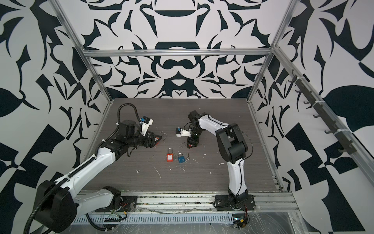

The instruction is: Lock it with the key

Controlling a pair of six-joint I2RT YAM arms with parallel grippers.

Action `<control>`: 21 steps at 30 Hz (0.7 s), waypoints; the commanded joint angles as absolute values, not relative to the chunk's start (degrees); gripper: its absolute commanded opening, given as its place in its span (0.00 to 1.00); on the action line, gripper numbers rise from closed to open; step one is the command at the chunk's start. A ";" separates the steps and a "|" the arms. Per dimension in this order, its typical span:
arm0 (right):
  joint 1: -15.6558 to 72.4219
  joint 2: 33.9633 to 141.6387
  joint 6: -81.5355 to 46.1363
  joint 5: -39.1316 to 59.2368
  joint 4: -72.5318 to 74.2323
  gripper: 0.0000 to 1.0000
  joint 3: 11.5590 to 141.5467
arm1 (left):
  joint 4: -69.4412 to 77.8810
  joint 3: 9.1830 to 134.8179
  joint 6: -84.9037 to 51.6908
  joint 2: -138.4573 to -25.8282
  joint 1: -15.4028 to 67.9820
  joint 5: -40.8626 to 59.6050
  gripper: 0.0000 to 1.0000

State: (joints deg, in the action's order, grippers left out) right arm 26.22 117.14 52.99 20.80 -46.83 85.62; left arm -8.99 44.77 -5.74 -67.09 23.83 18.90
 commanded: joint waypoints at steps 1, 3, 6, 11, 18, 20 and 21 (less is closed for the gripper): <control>25.91 113.87 49.66 22.44 -49.77 0.71 84.80 | -9.75 46.01 -5.86 -66.75 23.69 19.05 0.76; 25.93 113.61 48.52 21.61 -50.13 0.71 84.02 | -9.67 45.84 -6.04 -66.60 23.69 19.07 0.76; 25.93 112.52 46.10 21.04 -49.33 0.69 82.06 | -9.67 45.47 -6.33 -66.25 23.69 19.16 0.76; 25.93 109.08 44.87 21.57 -47.36 0.69 77.56 | -8.84 44.56 -6.70 -65.64 23.66 19.42 0.76; 26.35 104.95 42.83 19.07 -45.17 0.69 74.40 | -8.37 44.35 -7.15 -65.63 23.85 19.61 0.76; 26.92 104.16 42.19 16.47 -41.82 0.69 72.11 | -7.84 44.06 -7.51 -65.67 23.92 19.64 0.76; 27.13 104.16 42.27 15.58 -40.75 0.69 71.33 | -7.74 44.02 -7.48 -65.79 24.04 19.62 0.76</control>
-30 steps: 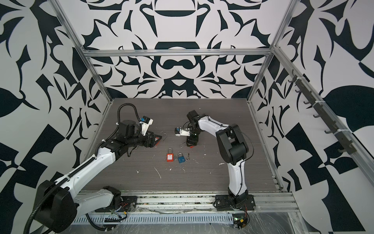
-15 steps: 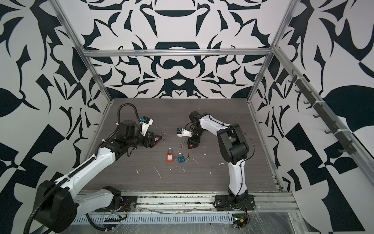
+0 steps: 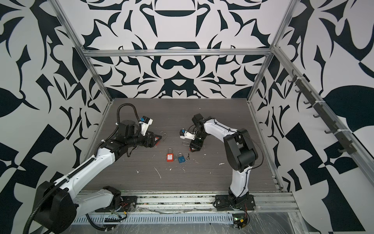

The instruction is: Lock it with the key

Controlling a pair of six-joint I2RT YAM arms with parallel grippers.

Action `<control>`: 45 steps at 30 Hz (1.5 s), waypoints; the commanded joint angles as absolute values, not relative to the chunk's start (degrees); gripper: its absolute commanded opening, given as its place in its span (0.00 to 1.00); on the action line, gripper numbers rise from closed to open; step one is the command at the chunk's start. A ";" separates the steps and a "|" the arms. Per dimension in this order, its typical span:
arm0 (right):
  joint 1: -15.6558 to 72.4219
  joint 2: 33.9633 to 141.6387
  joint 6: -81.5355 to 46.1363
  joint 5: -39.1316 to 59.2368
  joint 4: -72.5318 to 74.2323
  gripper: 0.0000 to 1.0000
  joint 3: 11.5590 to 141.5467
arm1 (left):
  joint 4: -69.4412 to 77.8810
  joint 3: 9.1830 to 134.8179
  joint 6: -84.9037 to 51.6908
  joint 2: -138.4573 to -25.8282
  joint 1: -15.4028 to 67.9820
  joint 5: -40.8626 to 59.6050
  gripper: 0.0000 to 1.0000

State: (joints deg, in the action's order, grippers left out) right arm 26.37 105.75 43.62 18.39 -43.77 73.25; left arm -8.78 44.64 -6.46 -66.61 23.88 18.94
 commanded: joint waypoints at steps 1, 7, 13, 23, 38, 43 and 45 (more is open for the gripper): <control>27.43 104.27 42.03 13.90 -39.29 0.69 70.48 | -7.65 44.00 -7.63 -65.74 24.17 19.60 0.76; 28.12 104.71 42.69 11.32 -34.62 0.67 67.91 | -7.65 43.77 -7.06 -65.16 24.57 19.47 0.76; 28.24 105.46 44.53 11.27 -33.05 0.56 67.62 | -7.65 43.65 -7.25 -65.08 24.78 19.34 0.76; 28.60 102.08 46.96 11.34 -33.88 0.31 66.97 | -7.32 43.73 -5.64 -65.15 24.96 21.41 0.75; 28.78 78.62 50.98 24.61 -50.53 0.27 66.61 | -3.37 41.65 30.39 -62.52 31.59 40.96 0.55; 30.52 72.79 49.70 24.25 -51.33 0.25 64.90 | -3.87 44.76 34.54 -65.64 33.10 44.41 0.45; 31.62 71.31 48.88 23.60 -51.28 0.24 64.20 | -3.93 45.91 36.11 -67.21 35.14 44.02 0.44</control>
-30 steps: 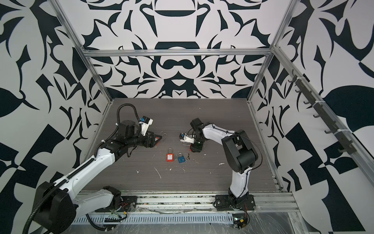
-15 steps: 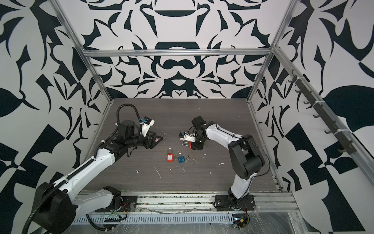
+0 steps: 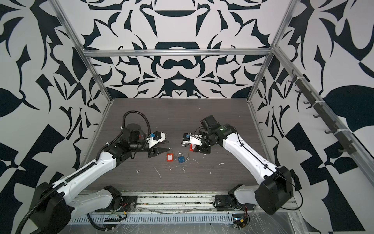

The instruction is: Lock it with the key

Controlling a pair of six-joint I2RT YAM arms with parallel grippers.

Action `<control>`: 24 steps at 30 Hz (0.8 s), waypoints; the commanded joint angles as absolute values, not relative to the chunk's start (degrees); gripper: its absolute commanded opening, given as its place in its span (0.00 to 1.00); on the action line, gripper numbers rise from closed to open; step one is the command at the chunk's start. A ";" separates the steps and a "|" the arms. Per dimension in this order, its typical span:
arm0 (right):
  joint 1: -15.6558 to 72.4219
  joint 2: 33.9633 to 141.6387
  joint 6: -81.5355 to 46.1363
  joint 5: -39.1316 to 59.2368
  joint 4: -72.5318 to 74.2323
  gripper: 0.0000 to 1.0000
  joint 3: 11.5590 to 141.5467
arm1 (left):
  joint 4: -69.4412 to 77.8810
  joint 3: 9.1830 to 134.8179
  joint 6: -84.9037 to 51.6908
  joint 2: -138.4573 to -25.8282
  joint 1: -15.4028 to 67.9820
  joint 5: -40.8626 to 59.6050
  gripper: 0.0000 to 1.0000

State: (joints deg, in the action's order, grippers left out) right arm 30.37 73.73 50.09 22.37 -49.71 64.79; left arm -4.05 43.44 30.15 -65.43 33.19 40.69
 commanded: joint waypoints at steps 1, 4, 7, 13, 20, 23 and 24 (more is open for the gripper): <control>32.09 70.80 48.54 23.48 -51.12 0.25 63.95 | -3.94 46.35 36.78 -67.95 35.91 43.52 0.44; 33.74 69.34 47.17 23.03 -50.74 0.24 63.39 | -3.89 47.98 37.41 -70.57 37.93 42.99 0.41; 34.44 68.32 46.29 22.93 -49.85 0.23 63.02 | -3.88 49.00 37.76 -72.04 39.17 42.71 0.38; 35.85 67.72 45.44 22.83 -49.24 0.21 63.19 | -3.80 49.57 37.97 -74.69 40.42 41.02 0.32; 36.20 67.76 45.31 22.88 -48.77 0.19 63.54 | -3.65 49.39 38.14 -75.56 41.02 39.36 0.25; 36.30 67.67 45.27 22.88 -48.58 0.18 63.54 | -3.65 49.13 38.14 -75.60 41.13 38.52 0.18; 36.41 67.68 45.26 22.79 -48.58 0.18 63.54 | -3.61 49.12 38.14 -75.59 41.13 38.54 0.15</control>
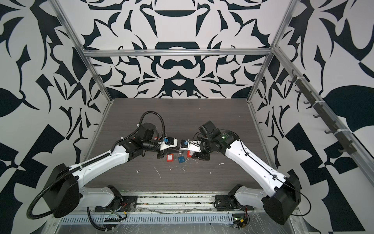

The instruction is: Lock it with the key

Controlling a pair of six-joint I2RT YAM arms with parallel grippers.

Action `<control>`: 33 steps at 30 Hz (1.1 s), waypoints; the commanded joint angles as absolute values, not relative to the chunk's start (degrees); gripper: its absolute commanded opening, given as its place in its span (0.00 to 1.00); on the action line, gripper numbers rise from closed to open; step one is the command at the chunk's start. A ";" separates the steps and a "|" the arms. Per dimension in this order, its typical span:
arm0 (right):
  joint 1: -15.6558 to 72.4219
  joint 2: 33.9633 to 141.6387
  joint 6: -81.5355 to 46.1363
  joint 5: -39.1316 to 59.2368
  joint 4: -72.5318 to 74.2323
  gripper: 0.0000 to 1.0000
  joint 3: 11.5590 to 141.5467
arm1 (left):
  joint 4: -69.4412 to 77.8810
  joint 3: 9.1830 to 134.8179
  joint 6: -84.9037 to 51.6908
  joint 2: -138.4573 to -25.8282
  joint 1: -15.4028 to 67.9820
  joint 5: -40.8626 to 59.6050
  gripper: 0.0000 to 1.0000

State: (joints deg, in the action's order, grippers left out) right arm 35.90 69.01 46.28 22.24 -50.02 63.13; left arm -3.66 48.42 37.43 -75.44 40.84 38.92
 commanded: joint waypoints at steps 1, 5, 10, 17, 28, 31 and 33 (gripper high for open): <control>36.52 67.71 45.26 22.68 -48.61 0.18 63.54 | -3.60 49.04 38.06 -75.54 41.13 38.72 0.14; 36.91 67.59 44.94 22.68 -48.25 0.19 63.72 | -3.70 49.09 38.00 -75.27 41.22 39.07 0.06; 37.60 67.47 45.09 20.90 -48.51 0.45 64.04 | -3.87 49.15 36.18 -74.46 41.30 41.68 0.00; 37.79 66.06 41.99 20.74 -53.59 0.63 64.51 | 7.92 44.10 25.73 -73.46 41.31 43.72 0.00; 37.82 64.57 40.80 18.14 -55.31 0.59 63.64 | 12.77 40.81 22.06 -70.00 42.53 47.69 0.00; 37.81 65.03 40.69 18.93 -54.90 0.53 63.72 | 11.82 41.11 22.74 -70.49 42.97 47.83 0.00; 37.86 64.95 40.69 19.16 -54.61 0.50 63.97 | 11.45 41.39 22.97 -70.79 43.14 48.08 0.00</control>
